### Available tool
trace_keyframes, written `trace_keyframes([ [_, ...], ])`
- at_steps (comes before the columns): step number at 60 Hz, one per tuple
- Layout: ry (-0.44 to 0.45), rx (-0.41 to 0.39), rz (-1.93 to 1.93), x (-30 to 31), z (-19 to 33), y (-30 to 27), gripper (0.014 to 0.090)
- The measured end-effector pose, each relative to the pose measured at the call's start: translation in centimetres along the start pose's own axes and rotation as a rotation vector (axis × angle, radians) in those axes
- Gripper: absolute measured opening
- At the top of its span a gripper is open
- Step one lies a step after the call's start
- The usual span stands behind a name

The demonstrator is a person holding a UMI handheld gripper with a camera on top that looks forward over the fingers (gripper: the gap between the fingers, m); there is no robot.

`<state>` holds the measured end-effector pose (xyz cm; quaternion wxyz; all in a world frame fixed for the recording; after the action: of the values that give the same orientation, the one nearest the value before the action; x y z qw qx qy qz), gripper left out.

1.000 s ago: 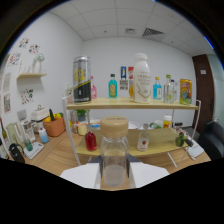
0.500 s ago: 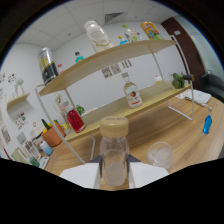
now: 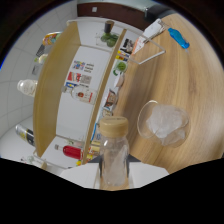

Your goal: Make me a cup of Mount Fuji.

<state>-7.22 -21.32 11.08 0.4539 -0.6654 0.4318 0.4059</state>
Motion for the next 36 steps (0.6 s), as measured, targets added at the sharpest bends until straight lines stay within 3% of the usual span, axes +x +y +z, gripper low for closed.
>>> trace_keyframes([
  [36, -0.137, 0.003, 0.518, -2.0, -0.3, -1.6, 0.0374],
])
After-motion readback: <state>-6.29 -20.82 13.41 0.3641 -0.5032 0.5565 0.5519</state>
